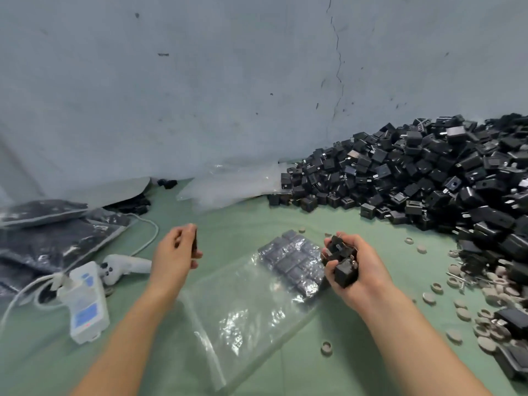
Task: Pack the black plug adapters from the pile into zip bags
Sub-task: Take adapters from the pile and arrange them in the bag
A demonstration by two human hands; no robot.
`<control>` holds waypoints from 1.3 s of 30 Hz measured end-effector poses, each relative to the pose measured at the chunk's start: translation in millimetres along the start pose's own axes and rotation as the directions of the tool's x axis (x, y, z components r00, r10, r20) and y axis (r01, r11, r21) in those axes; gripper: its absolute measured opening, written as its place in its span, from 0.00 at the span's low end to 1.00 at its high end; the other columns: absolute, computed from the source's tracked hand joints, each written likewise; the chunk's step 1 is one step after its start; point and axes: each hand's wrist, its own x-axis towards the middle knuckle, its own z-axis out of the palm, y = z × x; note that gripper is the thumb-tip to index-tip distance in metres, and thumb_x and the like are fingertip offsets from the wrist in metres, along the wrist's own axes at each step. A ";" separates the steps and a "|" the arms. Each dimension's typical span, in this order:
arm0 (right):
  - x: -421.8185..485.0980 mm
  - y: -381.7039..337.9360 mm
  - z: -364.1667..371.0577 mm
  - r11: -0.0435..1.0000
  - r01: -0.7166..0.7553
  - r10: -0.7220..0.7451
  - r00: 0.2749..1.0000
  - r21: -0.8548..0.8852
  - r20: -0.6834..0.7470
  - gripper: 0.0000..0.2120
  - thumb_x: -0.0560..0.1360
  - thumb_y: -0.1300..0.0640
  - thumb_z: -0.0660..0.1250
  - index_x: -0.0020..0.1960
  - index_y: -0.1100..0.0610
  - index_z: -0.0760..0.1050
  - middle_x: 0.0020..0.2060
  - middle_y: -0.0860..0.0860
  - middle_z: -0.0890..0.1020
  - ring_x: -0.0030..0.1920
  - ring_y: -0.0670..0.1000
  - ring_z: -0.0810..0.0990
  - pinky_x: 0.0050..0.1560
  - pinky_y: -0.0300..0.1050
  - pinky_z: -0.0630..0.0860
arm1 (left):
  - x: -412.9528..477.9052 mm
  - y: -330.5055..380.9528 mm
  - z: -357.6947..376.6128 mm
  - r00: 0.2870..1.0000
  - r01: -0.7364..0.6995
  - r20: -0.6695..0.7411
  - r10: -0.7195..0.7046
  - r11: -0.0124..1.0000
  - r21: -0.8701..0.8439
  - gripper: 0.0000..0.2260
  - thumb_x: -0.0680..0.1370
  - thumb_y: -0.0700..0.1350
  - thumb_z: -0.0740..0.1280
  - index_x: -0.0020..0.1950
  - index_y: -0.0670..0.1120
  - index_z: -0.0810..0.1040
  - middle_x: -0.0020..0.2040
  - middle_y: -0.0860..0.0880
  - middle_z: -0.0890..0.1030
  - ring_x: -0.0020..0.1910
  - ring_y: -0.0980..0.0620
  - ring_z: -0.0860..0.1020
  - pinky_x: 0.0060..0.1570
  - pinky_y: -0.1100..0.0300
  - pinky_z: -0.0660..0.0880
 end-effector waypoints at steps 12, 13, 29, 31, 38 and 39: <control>-26.9 28.3 -17.0 0.981 0.079 -0.105 0.985 -0.176 -0.140 0.03 0.79 0.57 0.65 0.47 0.56 0.75 0.43 0.55 0.81 0.39 0.51 0.76 0.19 0.36 0.71 | -73.0 -55.0 -72.7 0.959 0.139 0.213 -0.188 0.964 0.227 0.20 0.74 0.30 0.64 0.52 0.57 0.75 0.45 0.56 0.80 0.40 0.55 0.79 0.44 0.60 0.76; -28.4 29.4 -19.2 0.980 0.077 -0.102 0.986 -0.181 -0.132 0.03 0.79 0.57 0.64 0.48 0.55 0.75 0.43 0.55 0.81 0.39 0.52 0.75 0.19 0.36 0.71 | -75.7 -56.7 -76.3 0.959 0.112 0.223 -0.175 0.956 0.270 0.22 0.74 0.30 0.63 0.50 0.59 0.74 0.45 0.56 0.80 0.40 0.54 0.80 0.46 0.58 0.77; -28.5 33.9 -19.7 0.926 0.183 -0.190 0.982 -0.329 0.013 0.04 0.80 0.57 0.62 0.51 0.53 0.76 0.42 0.53 0.82 0.35 0.51 0.76 0.19 0.35 0.68 | -94.3 -56.4 -43.2 0.973 -0.110 0.232 -0.005 0.871 0.479 0.14 0.77 0.63 0.65 0.42 0.54 0.76 0.39 0.58 0.79 0.43 0.58 0.78 0.46 0.59 0.74; -23.8 29.8 -12.9 0.927 0.175 -0.179 0.984 -0.332 0.019 0.04 0.80 0.57 0.63 0.51 0.54 0.76 0.42 0.54 0.83 0.32 0.50 0.79 0.19 0.35 0.68 | -95.8 -55.2 -34.4 0.976 -0.171 0.210 0.051 0.778 0.604 0.18 0.79 0.66 0.60 0.39 0.54 0.68 0.41 0.57 0.74 0.49 0.51 0.75 0.50 0.54 0.70; 11.9 11.8 2.5 0.963 0.085 -0.079 0.996 -0.257 0.032 0.04 0.79 0.56 0.63 0.50 0.55 0.76 0.47 0.54 0.82 0.39 0.50 0.77 0.19 0.35 0.69 | -88.2 -64.9 -50.5 0.906 -0.385 0.390 0.165 0.706 0.595 0.04 0.81 0.56 0.59 0.52 0.59 0.70 0.49 0.62 0.72 0.54 0.59 0.70 0.56 0.62 0.64; 17.6 10.0 3.0 0.962 0.083 -0.078 0.996 -0.259 0.032 0.03 0.79 0.56 0.64 0.50 0.55 0.76 0.47 0.54 0.83 0.40 0.50 0.77 0.20 0.35 0.69 | -87.8 -65.0 -54.6 0.882 -0.430 0.427 0.198 0.707 0.561 0.03 0.81 0.55 0.60 0.53 0.58 0.70 0.49 0.62 0.71 0.53 0.60 0.69 0.56 0.63 0.64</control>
